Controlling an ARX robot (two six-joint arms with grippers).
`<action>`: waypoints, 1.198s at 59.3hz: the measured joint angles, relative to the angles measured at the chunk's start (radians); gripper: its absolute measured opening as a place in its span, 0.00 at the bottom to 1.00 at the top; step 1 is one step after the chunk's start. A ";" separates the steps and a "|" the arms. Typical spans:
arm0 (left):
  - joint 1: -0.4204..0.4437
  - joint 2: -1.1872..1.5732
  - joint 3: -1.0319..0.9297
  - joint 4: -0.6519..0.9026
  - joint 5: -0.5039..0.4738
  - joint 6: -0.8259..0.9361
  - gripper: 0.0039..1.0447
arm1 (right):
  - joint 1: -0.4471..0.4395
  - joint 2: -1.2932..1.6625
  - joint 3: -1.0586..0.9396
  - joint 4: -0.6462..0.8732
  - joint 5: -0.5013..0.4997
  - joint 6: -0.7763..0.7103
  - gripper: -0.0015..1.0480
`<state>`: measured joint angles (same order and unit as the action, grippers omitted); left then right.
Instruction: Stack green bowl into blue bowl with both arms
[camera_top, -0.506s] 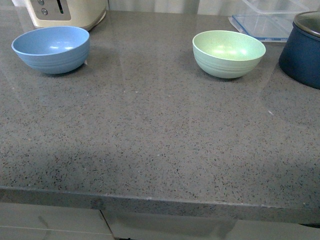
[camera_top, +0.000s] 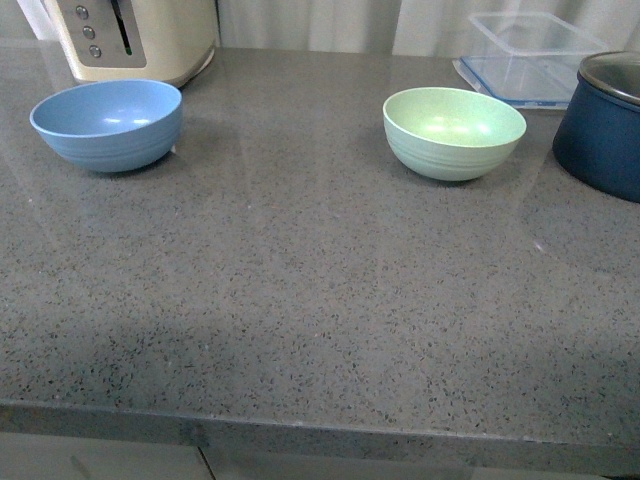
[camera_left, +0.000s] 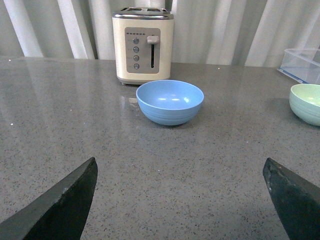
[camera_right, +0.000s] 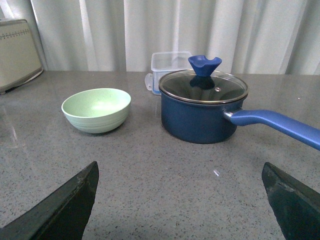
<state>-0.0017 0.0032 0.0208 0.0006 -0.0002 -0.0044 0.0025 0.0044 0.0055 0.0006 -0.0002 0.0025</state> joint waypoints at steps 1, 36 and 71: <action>0.000 0.000 0.000 0.000 0.000 0.000 0.94 | 0.000 0.000 0.000 0.000 0.000 0.000 0.90; 0.000 0.000 0.000 0.000 0.000 0.000 0.94 | 0.000 0.000 0.000 0.000 0.000 0.000 0.90; 0.000 0.000 0.000 0.000 0.000 0.000 0.94 | 0.000 0.000 0.000 0.000 0.000 0.000 0.90</action>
<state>-0.0017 0.0032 0.0208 0.0006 -0.0002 -0.0044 0.0025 0.0044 0.0055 0.0006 -0.0002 0.0025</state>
